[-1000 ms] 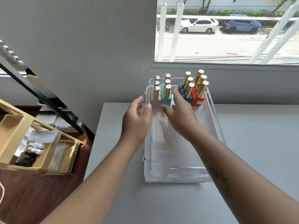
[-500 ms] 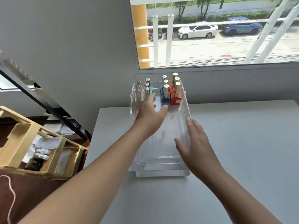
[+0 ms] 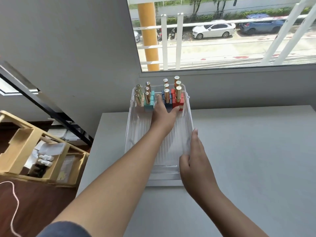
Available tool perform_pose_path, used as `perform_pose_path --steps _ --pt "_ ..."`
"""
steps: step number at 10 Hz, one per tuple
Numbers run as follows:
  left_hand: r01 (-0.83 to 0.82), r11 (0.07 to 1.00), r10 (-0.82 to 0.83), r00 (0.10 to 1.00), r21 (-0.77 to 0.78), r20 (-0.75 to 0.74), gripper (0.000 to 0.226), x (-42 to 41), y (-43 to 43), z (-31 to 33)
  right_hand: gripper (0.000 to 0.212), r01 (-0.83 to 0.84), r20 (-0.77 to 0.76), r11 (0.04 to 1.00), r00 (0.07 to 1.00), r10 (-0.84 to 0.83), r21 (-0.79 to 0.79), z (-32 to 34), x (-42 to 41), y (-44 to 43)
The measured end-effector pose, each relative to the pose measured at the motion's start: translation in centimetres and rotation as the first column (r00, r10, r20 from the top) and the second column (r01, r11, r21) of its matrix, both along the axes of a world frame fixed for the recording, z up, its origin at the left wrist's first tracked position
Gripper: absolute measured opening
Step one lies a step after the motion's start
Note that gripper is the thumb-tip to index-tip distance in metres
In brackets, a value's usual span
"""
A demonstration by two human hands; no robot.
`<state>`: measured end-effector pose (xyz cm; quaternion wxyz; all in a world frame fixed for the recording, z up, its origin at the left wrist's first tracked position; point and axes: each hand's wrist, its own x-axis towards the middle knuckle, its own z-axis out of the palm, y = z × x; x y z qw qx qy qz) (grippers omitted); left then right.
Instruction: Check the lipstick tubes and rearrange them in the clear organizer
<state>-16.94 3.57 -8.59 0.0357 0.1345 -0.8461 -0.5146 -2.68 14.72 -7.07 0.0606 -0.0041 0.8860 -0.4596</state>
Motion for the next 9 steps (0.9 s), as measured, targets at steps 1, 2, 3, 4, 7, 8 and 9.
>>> perform_pose_path --steps 1,2,3,4,7,8,9 --pt "-0.002 1.0 0.003 0.996 0.015 -0.084 0.049 0.0 0.2 -0.2 0.074 -0.006 0.002 1.0 1.0 0.006 0.005 -0.1 0.0 0.0" --pt "-0.01 0.999 0.014 0.995 0.037 -0.103 0.036 -0.1 0.2 -0.4 0.075 -0.015 0.013 1.0 1.0 0.015 0.002 -0.1 0.0 0.0" --pt "-0.036 0.999 0.039 0.994 0.03 -0.104 0.034 -0.3 0.3 -0.4 0.075 -0.02 0.011 1.0 1.0 0.02 0.004 -0.1 -0.1 0.1" --pt "-0.043 0.999 0.046 0.992 0.024 -0.114 0.035 -0.3 0.4 -0.6 0.075 -0.017 0.002 1.0 1.0 0.017 0.011 -0.2 -0.1 0.1" --pt "-0.022 1.0 0.021 0.996 -0.009 -0.088 0.064 1.8 0.2 0.9 0.069 -0.04 -0.007 0.999 0.999 0.041 0.02 -0.2 -0.1 0.1" --pt "-0.003 0.997 -0.005 0.994 -0.076 -0.106 0.072 4.1 -0.8 1.7 0.069 -0.055 -0.021 0.998 0.998 0.055 0.018 -0.2 -0.2 0.6" --pt "-0.043 0.98 0.005 0.982 -0.194 -0.19 0.062 6.1 -1.7 3.1 0.068 -0.079 -0.073 0.991 0.993 0.087 0.109 0.2 -0.9 1.7"
